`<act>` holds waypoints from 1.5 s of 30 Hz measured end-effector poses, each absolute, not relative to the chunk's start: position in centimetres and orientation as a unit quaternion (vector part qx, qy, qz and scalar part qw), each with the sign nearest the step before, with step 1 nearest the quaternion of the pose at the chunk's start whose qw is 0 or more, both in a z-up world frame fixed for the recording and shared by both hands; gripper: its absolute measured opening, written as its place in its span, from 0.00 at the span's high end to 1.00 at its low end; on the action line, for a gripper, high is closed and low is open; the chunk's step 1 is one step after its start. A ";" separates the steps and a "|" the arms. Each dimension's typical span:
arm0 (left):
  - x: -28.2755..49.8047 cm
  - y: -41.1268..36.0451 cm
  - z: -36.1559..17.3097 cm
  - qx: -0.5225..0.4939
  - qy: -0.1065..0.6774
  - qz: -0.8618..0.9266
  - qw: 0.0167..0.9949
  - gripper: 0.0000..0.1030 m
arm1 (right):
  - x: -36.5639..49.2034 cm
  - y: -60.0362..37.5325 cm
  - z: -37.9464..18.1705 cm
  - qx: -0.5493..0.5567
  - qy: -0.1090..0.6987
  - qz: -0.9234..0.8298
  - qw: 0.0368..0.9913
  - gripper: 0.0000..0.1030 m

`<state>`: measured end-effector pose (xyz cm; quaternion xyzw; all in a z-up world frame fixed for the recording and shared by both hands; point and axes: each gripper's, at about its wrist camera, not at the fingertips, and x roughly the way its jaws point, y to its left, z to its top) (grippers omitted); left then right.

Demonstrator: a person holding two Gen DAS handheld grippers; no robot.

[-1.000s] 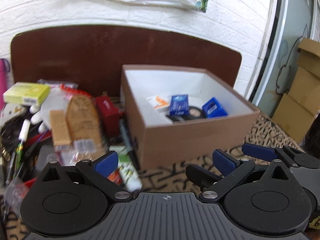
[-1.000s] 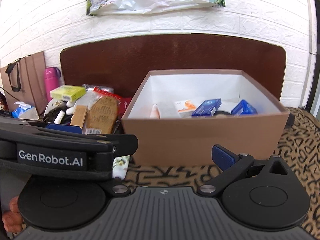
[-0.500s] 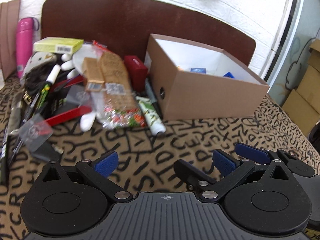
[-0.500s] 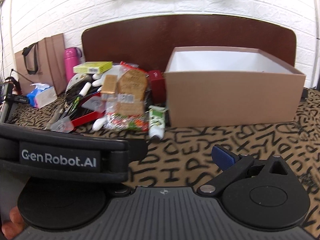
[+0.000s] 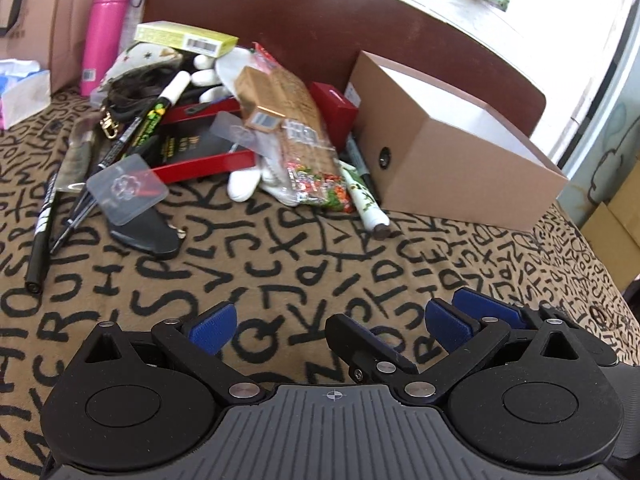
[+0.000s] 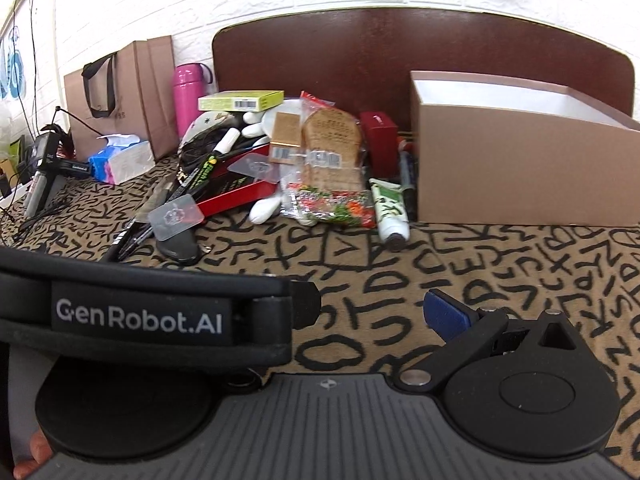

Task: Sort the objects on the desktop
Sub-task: 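Withdraw the left gripper from the box back toward the markers, then grasp the black marker with the left gripper while the right gripper grasps the black key fob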

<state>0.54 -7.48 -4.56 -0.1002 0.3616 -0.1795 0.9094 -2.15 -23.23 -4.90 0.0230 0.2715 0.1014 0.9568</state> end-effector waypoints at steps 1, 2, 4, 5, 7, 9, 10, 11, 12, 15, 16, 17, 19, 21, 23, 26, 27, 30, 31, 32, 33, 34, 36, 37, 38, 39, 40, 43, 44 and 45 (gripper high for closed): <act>0.5 -7.2 -4.5 -0.103 0.359 -0.177 0.911 0.00 | -2.1 -23.2 -4.9 0.026 0.272 0.106 0.956 0.00; 0.5 -6.8 -4.5 -0.106 0.355 -0.173 0.913 0.00 | -1.9 -23.0 -4.8 0.029 0.271 0.112 0.956 0.00; 0.5 -5.8 -4.3 -0.113 0.343 -0.161 0.919 0.00 | -1.7 -22.7 -4.6 0.027 0.267 0.117 0.956 0.00; 0.4 -5.3 -4.2 -0.116 0.339 -0.153 0.921 0.00 | -1.6 -22.5 -4.6 0.023 0.266 0.119 0.956 0.00; 0.6 -4.0 -4.1 -0.125 0.333 -0.135 0.925 0.00 | -1.2 -22.1 -4.6 0.014 0.265 0.121 0.957 0.00; 0.9 -2.6 -4.1 -0.134 0.330 -0.116 0.927 0.00 | -0.8 -21.5 -4.6 0.005 0.267 0.128 0.955 0.00; 1.0 -1.9 -4.1 -0.138 0.329 -0.106 0.928 0.00 | -0.6 -21.2 -4.7 0.001 0.267 0.134 0.954 0.00; 1.2 -1.3 -4.2 -0.141 0.329 -0.096 0.929 0.00 | -0.5 -20.9 -4.8 -0.003 0.268 0.140 0.953 0.01; 1.3 -0.6 -4.2 -0.142 0.330 -0.088 0.929 0.00 | -0.3 -20.5 -4.9 -0.008 0.267 0.145 0.953 0.01; 1.8 0.9 -4.6 -0.142 0.333 -0.066 0.930 0.00 | 0.0 -19.6 -5.1 -0.022 0.267 0.162 0.950 0.01; 1.8 1.4 -4.7 -0.142 0.333 -0.060 0.930 0.00 | 0.2 -19.3 -5.1 -0.026 0.267 0.167 0.949 0.01; 1.9 1.8 -4.8 -0.141 0.333 -0.054 0.931 0.00 | 0.3 -19.0 -5.2 -0.029 0.267 0.172 0.948 0.01; 2.2 2.6 -4.9 -0.142 0.334 -0.042 0.931 0.00 | 0.6 -18.5 -5.2 -0.034 0.268 0.185 0.945 0.01; 2.4 3.5 -5.1 -0.145 0.334 -0.032 0.931 0.00 | 1.1 -18.0 -5.2 -0.038 0.272 0.199 0.941 0.01; 2.7 4.3 -5.2 -0.148 0.333 -0.022 0.931 0.00 | 1.6 -17.5 -5.2 -0.040 0.272 0.207 0.939 0.01; 2.9 5.3 -5.2 -0.148 0.329 -0.012 0.933 0.00 | 2.5 -16.7 -5.2 -0.040 0.274 0.219 0.936 0.01; 3.0 5.6 -5.1 -0.148 0.327 -0.008 0.933 0.00 | 2.8 -16.3 -5.1 -0.041 0.274 0.222 0.935 0.01; 3.0 6.5 -5.1 -0.152 0.321 0.004 0.935 0.00 | 3.4 -15.6 -5.1 -0.041 0.275 0.235 0.931 0.01; 3.1 6.9 -5.1 -0.152 0.321 0.010 0.935 0.00 | 3.5 -15.3 -5.0 -0.041 0.275 0.242 0.930 0.01; 3.2 7.3 -5.2 -0.153 0.322 0.016 0.934 0.00 | 3.6 -14.9 -5.0 -0.042 0.274 0.249 0.928 0.02; 3.3 7.6 -5.3 -0.154 0.324 0.021 0.933 0.01 | 3.7 -14.6 -4.9 -0.043 0.272 0.255 0.927 0.03; 3.5 8.0 -5.5 -0.156 0.329 0.024 0.931 0.02 | 3.8 -14.2 -4.9 -0.047 0.271 0.261 0.925 0.04; 3.7 8.6 -5.7 -0.164 0.337 0.025 0.927 0.06 | 4.0 -13.6 -4.9 -0.053 0.270 0.267 0.924 0.06; 3.8 8.7 -5.8 -0.165 0.339 0.024 0.926 0.08 | 4.1 -13.3 -5.0 -0.055 0.270 0.269 0.923 0.07; 3.8 8.8 -5.9 -0.163 0.340 0.024 0.926 0.09 | 4.2 -13.0 -5.0 -0.056 0.272 0.271 0.922 0.08; 3.9 8.7 -6.0 -0.159 0.342 0.023 0.926 0.11 | 4.4 -12.8 -5.1 -0.057 0.273 0.272 0.921 0.11; 3.9 8.7 -6.1 -0.155 0.344 0.020 0.926 0.14 | 4.5 -12.5 -5.1 -0.059 0.273 0.273 0.920 0.12; 4.1 8.5 -6.4 -0.146 0.350 0.017 0.925 0.18 | 4.9 -12.0 -5.3 -0.063 0.275 0.277 0.919 0.15; 4.2 8.5 -6.5 -0.144 0.349 0.016 0.926 0.18 | 5.1 -11.9 -5.4 -0.065 0.275 0.278 0.918 0.16; 4.3 8.4 -6.5 -0.142 0.348 0.016 0.927 0.19 | 5.3 -11.7 -5.5 -0.067 0.276 0.279 0.918 0.18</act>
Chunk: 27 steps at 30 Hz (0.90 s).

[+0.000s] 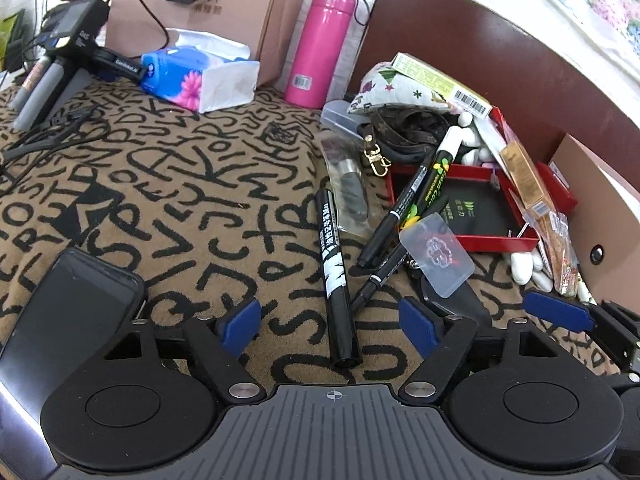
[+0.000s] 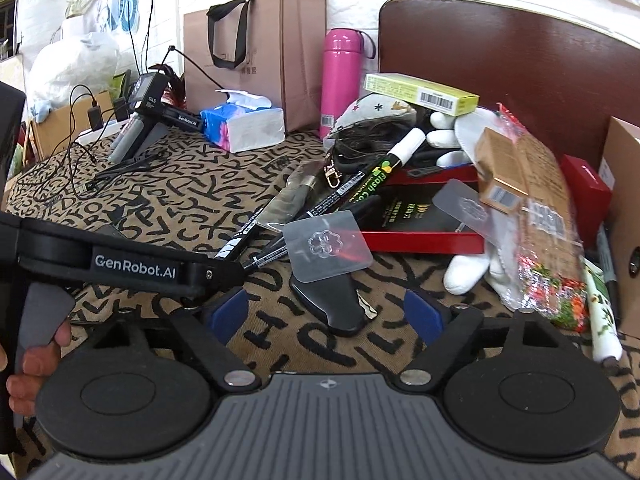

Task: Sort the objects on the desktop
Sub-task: 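Grasp the black marker with the left gripper while the right gripper grasps the black key fob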

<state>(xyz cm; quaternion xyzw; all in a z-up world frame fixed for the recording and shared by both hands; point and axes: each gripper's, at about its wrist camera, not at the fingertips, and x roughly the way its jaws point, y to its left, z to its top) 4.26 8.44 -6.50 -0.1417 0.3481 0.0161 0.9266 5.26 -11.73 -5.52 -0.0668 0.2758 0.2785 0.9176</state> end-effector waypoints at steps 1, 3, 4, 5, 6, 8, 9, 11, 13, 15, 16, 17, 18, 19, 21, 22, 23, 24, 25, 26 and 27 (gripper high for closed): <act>4.4 8.4 -6.5 -0.140 0.348 0.015 0.927 0.20 | 5.4 -11.6 -5.6 -0.069 0.276 0.278 0.917 0.19; 4.6 8.4 -6.6 -0.135 0.348 0.015 0.927 0.23 | 5.8 -11.2 -5.9 -0.075 0.277 0.279 0.916 0.24; 4.7 8.3 -6.7 -0.132 0.348 0.016 0.928 0.25 | 6.0 -11.0 -6.0 -0.078 0.277 0.281 0.915 0.25; 4.8 8.3 -6.7 -0.129 0.348 0.017 0.928 0.26 | 6.2 -10.8 -6.1 -0.081 0.278 0.283 0.914 0.26; 4.9 8.3 -6.7 -0.127 0.348 0.017 0.929 0.28 | 6.4 -10.6 -6.2 -0.083 0.278 0.287 0.913 0.28; 5.1 8.2 -6.7 -0.125 0.349 0.018 0.929 0.31 | 6.8 -10.3 -6.4 -0.086 0.280 0.293 0.910 0.32; 5.1 8.2 -6.7 -0.125 0.350 0.017 0.928 0.33 | 7.0 -10.1 -6.5 -0.087 0.282 0.296 0.909 0.35; 5.4 8.3 -6.6 -0.131 0.353 0.011 0.926 0.38 | 7.5 -9.7 -6.8 -0.087 0.290 0.300 0.905 0.38; 5.7 8.4 -6.6 -0.137 0.356 0.002 0.924 0.50 | 7.6 -9.6 -7.1 -0.085 0.293 0.300 0.904 0.39; 5.9 8.3 -6.7 -0.132 0.356 0.005 0.925 0.60 | 7.6 -9.7 -7.1 -0.084 0.292 0.298 0.905 0.50; 6.0 8.3 -6.8 -0.130 0.356 0.006 0.925 0.68 | 7.7 -9.8 -7.1 -0.082 0.291 0.297 0.906 0.52; 6.0 8.3 -6.8 -0.131 0.357 0.005 0.925 0.72 | 7.7 -10.0 -7.1 -0.078 0.293 0.299 0.905 0.54; 6.0 8.3 -6.7 -0.133 0.358 0.003 0.924 0.79 | 7.8 -10.1 -7.1 -0.077 0.294 0.300 0.904 0.55; 6.0 8.4 -6.8 -0.135 0.359 -0.001 0.923 0.81 | 7.7 -10.2 -7.1 -0.078 0.294 0.300 0.904 0.56; 5.8 8.3 -6.8 -0.134 0.362 -0.006 0.922 0.84 | 7.5 -10.3 -7.0 -0.079 0.295 0.298 0.904 0.57; 5.7 8.3 -6.8 -0.134 0.364 -0.008 0.922 0.84 | 7.4 -10.4 -7.0 -0.078 0.297 0.297 0.904 0.57; 5.6 8.4 -6.8 -0.135 0.365 -0.010 0.921 0.84 | 7.3 -10.5 -6.9 -0.075 0.300 0.296 0.904 0.57; 5.4 8.3 -6.8 -0.135 0.367 -0.012 0.921 0.85 | 7.2 -10.7 -6.9 -0.073 0.301 0.296 0.903 0.58; 5.2 8.3 -6.8 -0.134 0.368 -0.014 0.920 0.86 | 7.0 -11.0 -7.0 -0.071 0.303 0.296 0.903 0.58; 4.9 8.3 -6.7 -0.133 0.370 -0.016 0.919 0.86 | 6.7 -11.3 -7.0 -0.068 0.304 0.297 0.903 0.58; 4.7 8.2 -6.7 -0.132 0.372 -0.019 0.918 0.86 | 6.4 -11.7 -7.0 -0.065 0.306 0.297 0.902 0.58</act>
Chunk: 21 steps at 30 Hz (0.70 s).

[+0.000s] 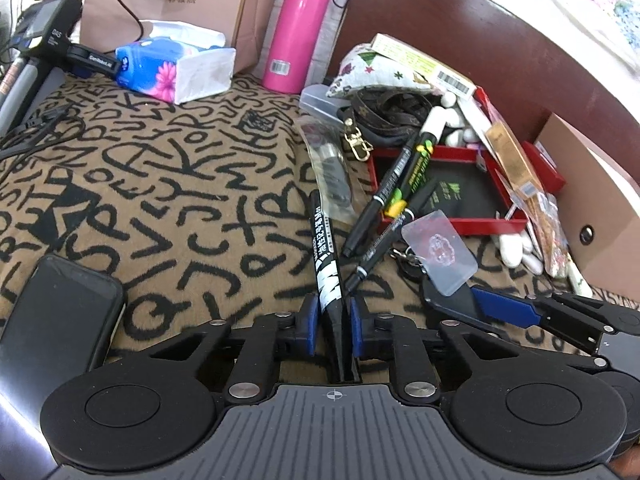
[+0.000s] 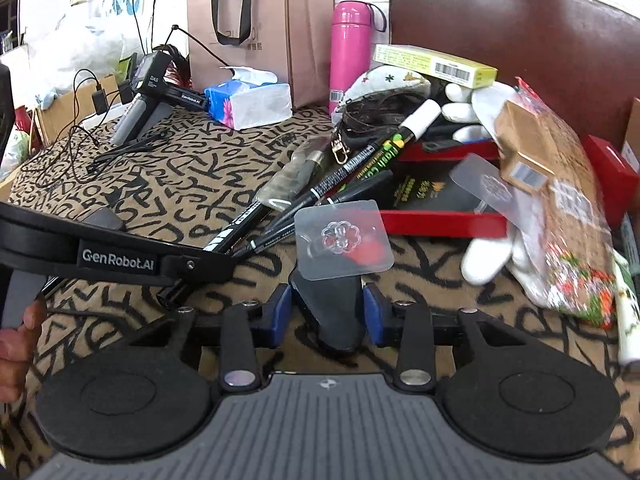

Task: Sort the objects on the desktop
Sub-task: 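Grasp the black marker with the left gripper while the right gripper grasps the black key fob, then lift the marker with the left gripper while the right gripper lifts the key fob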

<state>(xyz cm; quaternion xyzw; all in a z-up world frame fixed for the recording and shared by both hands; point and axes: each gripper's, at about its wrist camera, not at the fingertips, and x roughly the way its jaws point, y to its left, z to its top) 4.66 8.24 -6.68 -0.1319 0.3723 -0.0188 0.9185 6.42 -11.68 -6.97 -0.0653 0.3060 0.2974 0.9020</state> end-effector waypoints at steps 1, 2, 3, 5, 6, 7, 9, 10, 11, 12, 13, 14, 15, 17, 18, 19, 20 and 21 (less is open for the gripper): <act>4.4 8.2 -6.6 -0.130 0.375 -0.022 0.918 0.86 | 6.1 -12.1 -7.0 -0.062 0.310 0.297 0.901 0.58; 4.1 8.1 -6.6 -0.129 0.377 -0.026 0.917 0.86 | 5.8 -12.5 -7.0 -0.058 0.311 0.297 0.901 0.58; 3.8 8.0 -6.5 -0.128 0.380 -0.031 0.916 0.86 | 5.5 -13.0 -7.0 -0.056 0.312 0.296 0.901 0.58; 3.1 7.6 -6.4 -0.123 0.385 -0.042 0.914 0.87 | 4.8 -14.0 -6.9 -0.048 0.316 0.291 0.902 0.58; 2.7 7.4 -6.4 -0.119 0.388 -0.047 0.913 0.87 | 4.4 -14.6 -6.9 -0.042 0.318 0.289 0.902 0.58; 2.4 7.1 -6.4 -0.116 0.390 -0.055 0.912 0.87 | 4.1 -15.1 -6.8 -0.038 0.321 0.286 0.902 0.58; 1.7 6.4 -6.3 -0.109 0.395 -0.072 0.909 0.89 | 3.2 -16.2 -6.7 -0.035 0.325 0.280 0.903 0.59; 1.4 5.9 -6.3 -0.106 0.396 -0.081 0.908 0.89 | 2.8 -16.7 -6.6 -0.034 0.327 0.277 0.903 0.59; 1.1 5.5 -6.3 -0.103 0.399 -0.090 0.907 0.89 | 2.2 -17.3 -6.6 -0.033 0.329 0.275 0.903 0.59; 0.8 5.0 -6.3 -0.101 0.402 -0.098 0.905 0.89 | 1.8 -17.8 -6.6 -0.034 0.331 0.274 0.902 0.58; 0.7 4.6 -6.3 -0.101 0.403 -0.105 0.903 0.89 | 1.3 -18.3 -6.6 -0.035 0.332 0.274 0.902 0.58; 0.5 4.1 -6.3 -0.098 0.405 -0.113 0.902 0.89 | 0.8 -18.8 -6.5 -0.037 0.334 0.273 0.901 0.58; 0.3 3.6 -6.3 -0.095 0.406 -0.117 0.901 0.89 | 0.3 -19.2 -6.4 -0.039 0.337 0.271 0.901 0.58; 0.1 2.8 -6.3 -0.091 0.409 -0.131 0.899 0.89 | -0.6 -20.1 -6.3 -0.040 0.342 0.268 0.900 0.58; -0.1 2.4 -6.3 -0.091 0.410 -0.136 0.897 0.89 | -0.9 -20.6 -6.2 -0.039 0.345 0.267 0.899 0.58; -0.2 2.2 -6.3 -0.090 0.412 -0.140 0.896 0.87 | -1.4 -21.0 -6.2 -0.038 0.347 0.266 0.898 0.58; -0.3 1.9 -6.3 -0.087 0.412 -0.144 0.896 0.82 | -1.7 -21.4 -6.2 -0.035 0.350 0.265 0.898 0.58; -0.3 1.7 -6.3 -0.085 0.411 -0.144 0.896 0.72 | -2.0 -21.6 -6.1 -0.033 0.351 0.265 0.898 0.58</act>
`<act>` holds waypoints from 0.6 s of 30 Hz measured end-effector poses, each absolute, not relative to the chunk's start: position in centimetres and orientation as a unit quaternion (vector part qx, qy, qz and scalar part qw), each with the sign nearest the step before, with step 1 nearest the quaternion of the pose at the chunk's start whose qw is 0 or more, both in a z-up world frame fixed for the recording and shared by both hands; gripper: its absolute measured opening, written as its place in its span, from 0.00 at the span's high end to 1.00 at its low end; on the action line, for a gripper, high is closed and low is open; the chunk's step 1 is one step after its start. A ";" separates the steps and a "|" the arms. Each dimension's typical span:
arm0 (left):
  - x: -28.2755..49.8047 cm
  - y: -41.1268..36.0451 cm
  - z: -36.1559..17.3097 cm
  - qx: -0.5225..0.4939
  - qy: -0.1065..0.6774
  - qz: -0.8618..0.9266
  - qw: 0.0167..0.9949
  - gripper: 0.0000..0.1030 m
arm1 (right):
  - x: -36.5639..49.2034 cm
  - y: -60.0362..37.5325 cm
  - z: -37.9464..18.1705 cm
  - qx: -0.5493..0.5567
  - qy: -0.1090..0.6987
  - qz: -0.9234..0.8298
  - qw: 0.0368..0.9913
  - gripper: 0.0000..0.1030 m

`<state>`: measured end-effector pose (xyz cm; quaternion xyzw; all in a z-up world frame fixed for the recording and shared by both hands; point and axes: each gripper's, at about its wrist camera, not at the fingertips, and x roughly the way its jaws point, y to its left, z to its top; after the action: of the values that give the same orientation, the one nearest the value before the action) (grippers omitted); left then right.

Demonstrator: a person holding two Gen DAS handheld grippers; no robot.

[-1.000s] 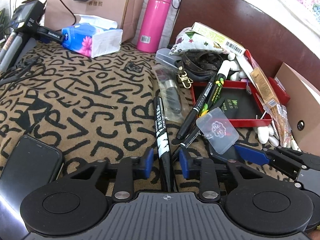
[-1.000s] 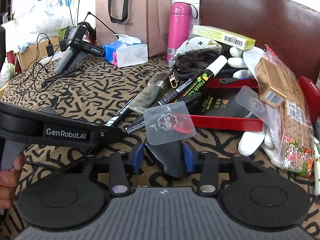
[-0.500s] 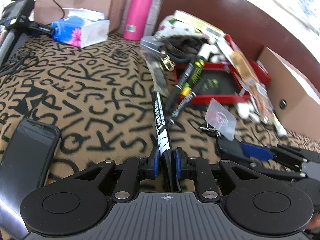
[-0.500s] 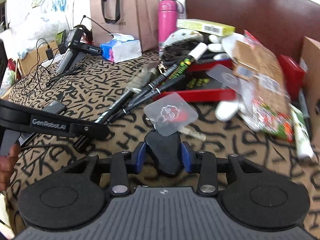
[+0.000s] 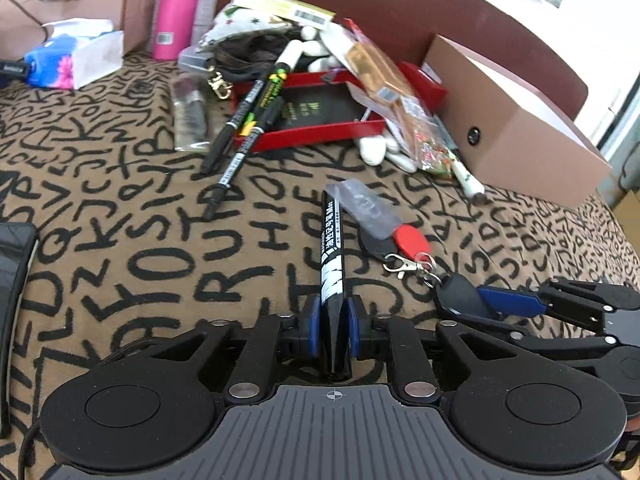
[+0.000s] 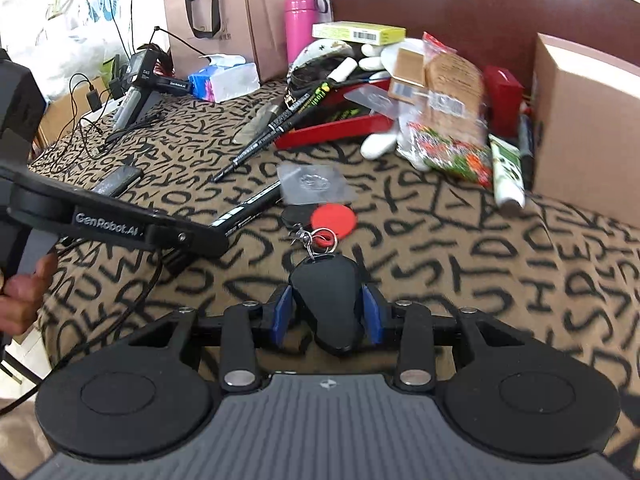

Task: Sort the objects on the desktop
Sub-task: 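Lift the marker with the left gripper while the right gripper lifts the key fob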

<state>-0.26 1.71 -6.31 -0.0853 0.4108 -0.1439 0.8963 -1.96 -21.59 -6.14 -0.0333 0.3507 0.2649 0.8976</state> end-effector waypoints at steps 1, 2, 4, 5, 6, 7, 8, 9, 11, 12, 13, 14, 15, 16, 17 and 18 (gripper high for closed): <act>-0.1 1.6 -6.3 -0.087 0.409 -0.144 0.897 0.67 | -2.1 -21.7 -6.1 -0.032 0.348 0.262 0.899 0.58; 0.0 1.5 -6.3 -0.087 0.409 -0.145 0.897 0.66 | -2.1 -21.7 -6.1 -0.030 0.346 0.258 0.902 0.56; 0.5 1.3 -6.2 -0.087 0.407 -0.145 0.897 0.61 | -1.8 -21.5 -6.3 -0.031 0.342 0.253 0.905 0.52; 0.8 1.3 -6.2 -0.087 0.407 -0.145 0.898 0.60 | -1.7 -21.3 -6.4 -0.031 0.339 0.252 0.906 0.49; 1.0 1.2 -6.3 -0.088 0.406 -0.143 0.898 0.58 | -1.5 -21.0 -6.4 -0.031 0.337 0.254 0.906 0.47; 1.3 1.1 -6.3 -0.088 0.405 -0.143 0.899 0.56 | -1.2 -20.7 -6.5 -0.033 0.336 0.258 0.905 0.47; 1.5 1.0 -6.3 -0.087 0.404 -0.144 0.899 0.55 | -1.1 -20.5 -6.5 -0.036 0.334 0.261 0.905 0.47; 1.7 0.9 -6.3 -0.085 0.402 -0.144 0.900 0.52 | -0.9 -20.2 -6.6 -0.040 0.333 0.263 0.905 0.46; 1.9 0.5 -6.4 -0.078 0.399 -0.146 0.902 0.50 | -0.5 -19.8 -6.8 -0.046 0.330 0.265 0.905 0.44; 2.0 0.3 -6.5 -0.073 0.397 -0.146 0.903 0.49 | -0.4 -19.6 -6.9 -0.049 0.328 0.266 0.905 0.43; 2.0 0.1 -6.5 -0.066 0.396 -0.146 0.904 0.50 | -0.2 -19.3 -6.9 -0.051 0.326 0.266 0.906 0.43; 2.0 -0.1 -6.5 -0.057 0.396 -0.147 0.905 0.50 | 0.0 -19.2 -7.0 -0.052 0.324 0.266 0.906 0.43; 2.0 -0.2 -6.4 -0.048 0.396 -0.146 0.905 0.56 | 0.2 -19.0 -7.1 -0.053 0.323 0.266 0.907 0.43; 2.0 -0.3 -6.4 -0.043 0.397 -0.143 0.906 0.63 | 0.3 -18.8 -7.1 -0.054 0.322 0.266 0.907 0.44; 2.1 -0.3 -6.4 -0.039 0.397 -0.141 0.906 0.67 | 0.5 -18.6 -7.1 -0.056 0.322 0.266 0.907 0.47; 2.0 -0.1 -6.4 -0.041 0.398 -0.141 0.905 0.71 | 0.5 -18.5 -7.1 -0.061 0.322 0.265 0.907 0.55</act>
<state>2.04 -0.13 -6.36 -0.0412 0.3982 -0.1413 0.9054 0.53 -18.46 -7.06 -0.0614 0.3220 0.2647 0.9069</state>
